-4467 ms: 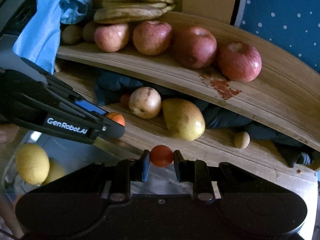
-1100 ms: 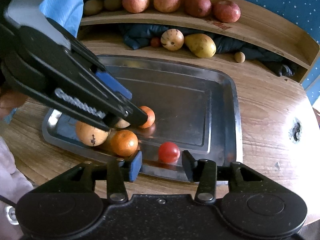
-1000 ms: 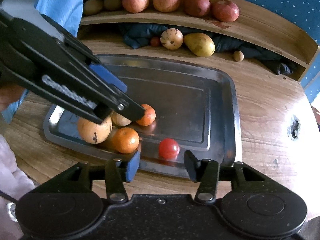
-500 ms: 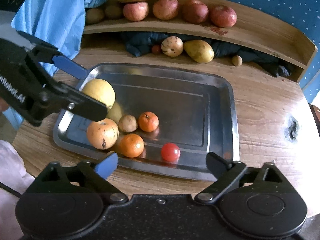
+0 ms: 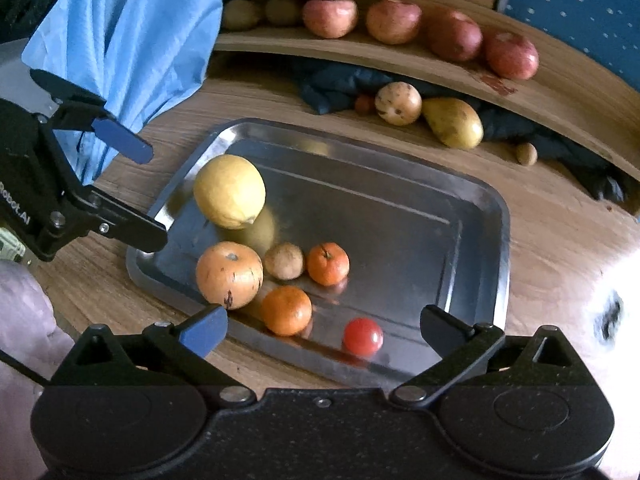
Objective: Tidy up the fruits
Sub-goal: 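Move both open tools back to the fruits under the shelf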
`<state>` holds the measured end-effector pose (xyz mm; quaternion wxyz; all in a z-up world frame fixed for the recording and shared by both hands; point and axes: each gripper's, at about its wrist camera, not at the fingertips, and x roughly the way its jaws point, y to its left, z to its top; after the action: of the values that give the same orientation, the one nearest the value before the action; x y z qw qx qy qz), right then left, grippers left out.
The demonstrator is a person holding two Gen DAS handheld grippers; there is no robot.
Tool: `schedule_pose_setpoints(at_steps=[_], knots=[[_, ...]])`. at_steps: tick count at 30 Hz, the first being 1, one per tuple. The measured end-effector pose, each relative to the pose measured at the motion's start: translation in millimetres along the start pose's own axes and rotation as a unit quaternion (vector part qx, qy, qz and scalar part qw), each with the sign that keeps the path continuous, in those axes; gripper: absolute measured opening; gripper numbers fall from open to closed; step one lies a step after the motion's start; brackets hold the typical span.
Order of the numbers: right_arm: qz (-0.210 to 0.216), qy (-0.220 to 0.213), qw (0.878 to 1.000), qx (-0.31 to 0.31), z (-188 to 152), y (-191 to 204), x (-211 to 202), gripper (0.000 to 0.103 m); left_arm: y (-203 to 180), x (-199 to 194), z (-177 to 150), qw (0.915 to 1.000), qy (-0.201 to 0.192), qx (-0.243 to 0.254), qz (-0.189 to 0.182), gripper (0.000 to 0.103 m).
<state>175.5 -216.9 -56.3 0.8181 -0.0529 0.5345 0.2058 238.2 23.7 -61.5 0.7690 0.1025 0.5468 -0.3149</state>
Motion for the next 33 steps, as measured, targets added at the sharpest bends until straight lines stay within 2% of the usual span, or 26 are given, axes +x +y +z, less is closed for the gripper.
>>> schedule_pose_setpoints(at_steps=[5, 14, 33], knots=[[0.013, -0.005, 1.0, -0.017, 14, -2, 7, 0.102, 12, 1, 7, 0.9996, -0.001, -0.027, 0.012, 0.103], [0.022, -0.015, 0.999, -0.03, 31, -17, 14, 0.102, 14, 11, 27, 0.9987, -0.006, -0.044, 0.027, 0.103], [0.004, -0.022, 1.0, -0.012, 50, -67, 31, 0.102, 8, 36, 70, 0.9978, -0.011, -0.053, 0.04, 0.103]])
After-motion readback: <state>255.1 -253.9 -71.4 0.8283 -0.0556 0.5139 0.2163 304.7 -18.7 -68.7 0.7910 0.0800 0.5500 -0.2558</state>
